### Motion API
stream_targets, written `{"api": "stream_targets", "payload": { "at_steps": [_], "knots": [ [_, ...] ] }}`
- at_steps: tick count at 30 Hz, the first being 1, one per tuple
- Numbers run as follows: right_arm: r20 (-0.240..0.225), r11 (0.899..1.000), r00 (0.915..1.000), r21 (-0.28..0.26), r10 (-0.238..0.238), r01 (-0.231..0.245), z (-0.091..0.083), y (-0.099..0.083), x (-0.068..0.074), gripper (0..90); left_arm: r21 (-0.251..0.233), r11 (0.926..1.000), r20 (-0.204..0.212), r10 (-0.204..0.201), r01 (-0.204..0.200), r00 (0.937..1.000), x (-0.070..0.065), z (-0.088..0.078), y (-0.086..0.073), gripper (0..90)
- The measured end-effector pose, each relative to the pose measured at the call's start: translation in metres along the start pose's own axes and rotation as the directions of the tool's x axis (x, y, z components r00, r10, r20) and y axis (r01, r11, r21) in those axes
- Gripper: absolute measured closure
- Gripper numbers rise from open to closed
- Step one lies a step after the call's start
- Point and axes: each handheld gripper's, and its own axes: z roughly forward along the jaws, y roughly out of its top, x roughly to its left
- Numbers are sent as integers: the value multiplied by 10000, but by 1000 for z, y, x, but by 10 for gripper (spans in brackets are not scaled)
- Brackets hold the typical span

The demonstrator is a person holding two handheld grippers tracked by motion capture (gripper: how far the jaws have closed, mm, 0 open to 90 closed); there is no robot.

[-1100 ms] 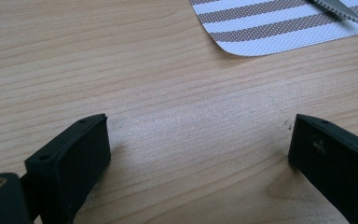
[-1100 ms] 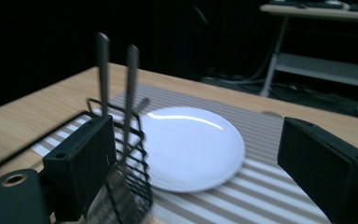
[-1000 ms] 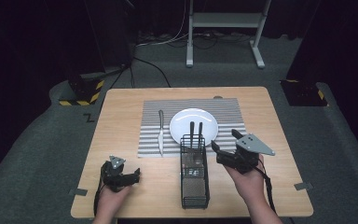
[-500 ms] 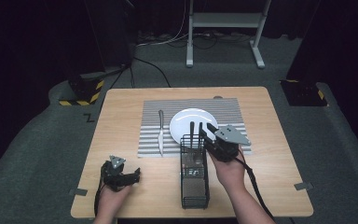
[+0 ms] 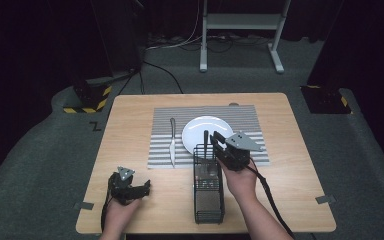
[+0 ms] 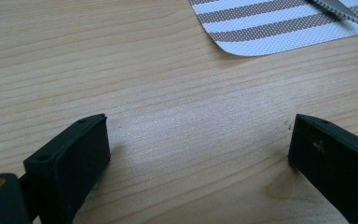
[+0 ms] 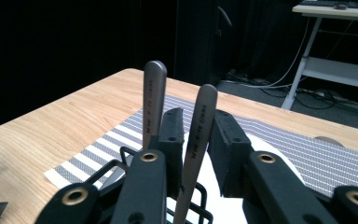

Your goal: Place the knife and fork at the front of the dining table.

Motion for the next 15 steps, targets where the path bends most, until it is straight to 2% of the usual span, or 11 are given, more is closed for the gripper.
{"api": "stream_targets", "payload": {
  "at_steps": [5,12,15],
  "knots": [
    [-189,9998,9998,-138,-113,111,-1,-1,2,860,-2,10000,2,-1,1,10000,0,0,0,55],
    [-626,9988,9978,-427,225,-252,-7,-4,0,880,-1,10000,5,0,0,10000,0,0,0,56],
    [-591,9979,9983,-652,13,-51,-13,-4,2,884,-2,10000,-6,7,-7,10000,0,0,0,55]
  ]
}}
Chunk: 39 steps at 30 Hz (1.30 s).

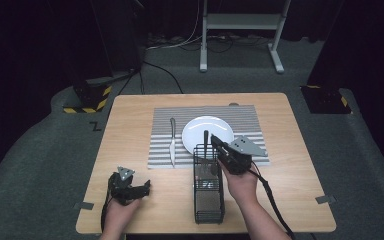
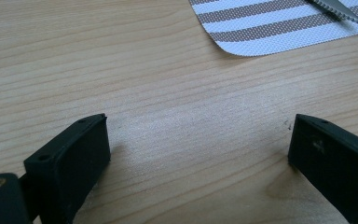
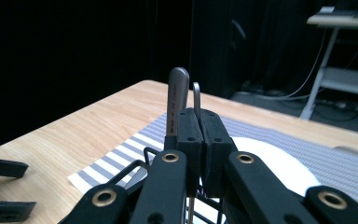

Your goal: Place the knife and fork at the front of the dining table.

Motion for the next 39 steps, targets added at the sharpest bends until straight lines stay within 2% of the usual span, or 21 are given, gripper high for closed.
{"api": "stream_targets", "payload": {
  "at_steps": [7,14,21,26,31,39],
  "knots": [
    [-96,9974,9999,-725,-64,56,-17,14,4,885,1,10000,1,-2,2,10000,0,0,0,56],
    [-266,9865,9994,-1631,-209,163,-33,38,11,886,2,10000,9,-5,5,10000,0,0,0,56],
    [-225,9581,9983,-2826,-544,458,-59,74,18,885,-4,10000,12,16,-16,10000,0,0,0,56],
    [274,9483,9973,-3088,-682,733,-73,89,12,885,3,10000,0,26,-26,10000,0,0,0,56],
    [848,9485,9947,-3060,-579,813,-80,87,-2,885,-2,10000,8,26,-26,10000,0,0,0,57],
    [1398,9664,9899,-2504,-238,586,-81,61,-27,885,3,10000,5,27,-27,10000,0,0,0,56]
  ]
}}
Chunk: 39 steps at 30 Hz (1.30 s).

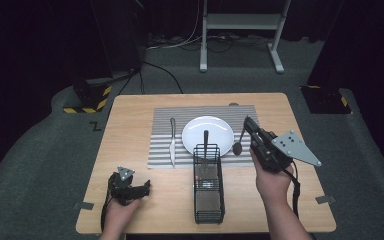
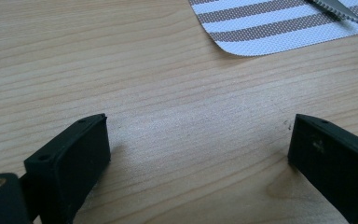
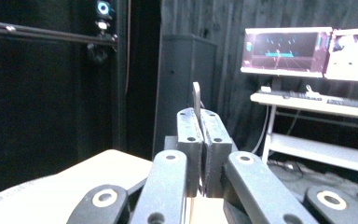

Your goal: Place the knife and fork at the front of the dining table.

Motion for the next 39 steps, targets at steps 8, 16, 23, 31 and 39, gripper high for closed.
{"api": "stream_targets", "payload": {
  "at_steps": [8,16,23,31,39],
  "knots": [
    [289,9978,9995,636,144,-162,-2,-28,-13,885,-9,10000,-1,-5,5,10000,0,0,0,57],
    [311,9925,9992,1190,259,-294,8,-53,-30,886,-12,10000,33,28,-28,10000,-1,0,-1,42],
    [321,9848,9979,1628,564,-609,25,-71,-48,886,-14,10000,12,-28,28,10000,-1,0,-1,42],
    [308,9674,9959,2368,845,-894,47,-95,-64,886,-11,10000,0,-20,20,10000,-1,0,-1,41],
    [314,9569,9925,2635,1182,-1223,67,-105,-70,886,-11,10000,41,-11,11,10000,-1,-1,-1,42]
  ]
}}
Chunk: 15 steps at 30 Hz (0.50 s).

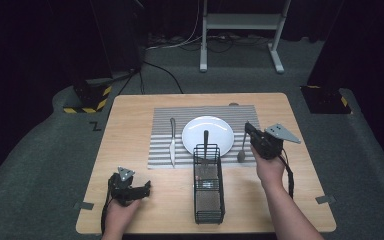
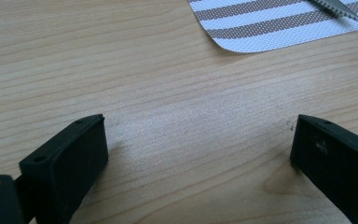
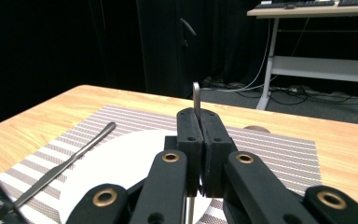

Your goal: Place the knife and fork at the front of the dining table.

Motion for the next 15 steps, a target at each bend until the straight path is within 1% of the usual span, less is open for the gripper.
{"api": "stream_targets", "payload": {
  "at_steps": [2,5,10,15],
  "knots": [
    [-2,10000,10000,85,-38,38,7,0,-1,885,-8,10000,-36,-10,10,10000,0,-1,-1,42],
    [-22,9996,9998,190,198,-197,19,1,-5,886,25,10000,-45,-37,37,10000,0,-1,-1,42],
    [25,9993,9996,257,283,-284,34,0,-7,885,9,10000,-56,-46,46,10000,0,-1,-1,42],
    [40,9984,9989,313,461,-462,52,-3,-14,881,15,10000,-85,-37,37,10000,-1,-2,-2,42]
  ]
}}
